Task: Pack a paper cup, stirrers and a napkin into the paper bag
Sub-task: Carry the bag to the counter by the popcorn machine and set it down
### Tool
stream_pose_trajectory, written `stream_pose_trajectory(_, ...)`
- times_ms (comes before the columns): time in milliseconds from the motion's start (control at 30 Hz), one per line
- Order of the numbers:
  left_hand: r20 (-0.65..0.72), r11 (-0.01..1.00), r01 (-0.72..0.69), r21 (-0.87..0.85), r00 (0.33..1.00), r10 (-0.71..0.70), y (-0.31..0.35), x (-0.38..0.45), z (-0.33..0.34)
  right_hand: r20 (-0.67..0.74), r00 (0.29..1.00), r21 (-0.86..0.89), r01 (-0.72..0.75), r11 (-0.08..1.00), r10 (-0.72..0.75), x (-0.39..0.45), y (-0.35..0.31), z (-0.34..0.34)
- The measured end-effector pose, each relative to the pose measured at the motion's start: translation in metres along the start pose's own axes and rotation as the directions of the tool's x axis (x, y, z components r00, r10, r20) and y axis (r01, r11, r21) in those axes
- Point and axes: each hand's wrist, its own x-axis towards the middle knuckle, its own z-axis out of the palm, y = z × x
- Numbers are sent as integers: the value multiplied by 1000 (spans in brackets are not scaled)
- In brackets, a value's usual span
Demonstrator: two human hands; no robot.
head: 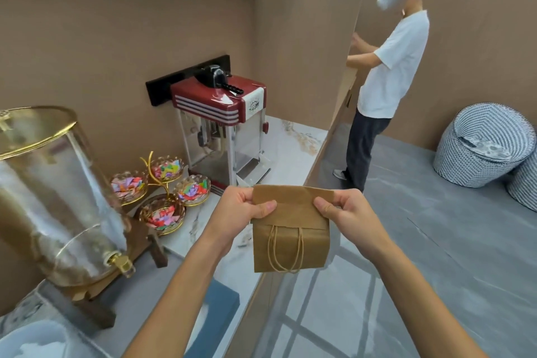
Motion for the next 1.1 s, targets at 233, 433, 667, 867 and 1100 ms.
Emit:
stream_pose_trajectory(233, 20, 999, 34, -26, 999, -33, -8, 69, -1, 16, 999, 7, -50, 999, 50, 64, 21, -15)
stream_pose_trajectory(433, -21, 999, 41, -10, 999, -41, -13, 136, 15, 48, 997, -8, -58, 998, 59, 130, 46, -44)
stream_pose_trajectory(667, -122, 999, 24, -32, 992, -28, -21, 237, 56, 63, 998, -82, -25, 996, 30, 236, 89, -105)
stream_pose_trajectory(867, -197, 995, 63, -78, 977, -78, -24, 320, 101, 169, 983, -79, -51, 996, 64, 315, 111, -166)
stream_pose_trajectory(1100, -252, 994, 93, -48, 962, -102, -20, 400, 127, 254, 965, -151, -32, 988, 69, 402, 137, -215)
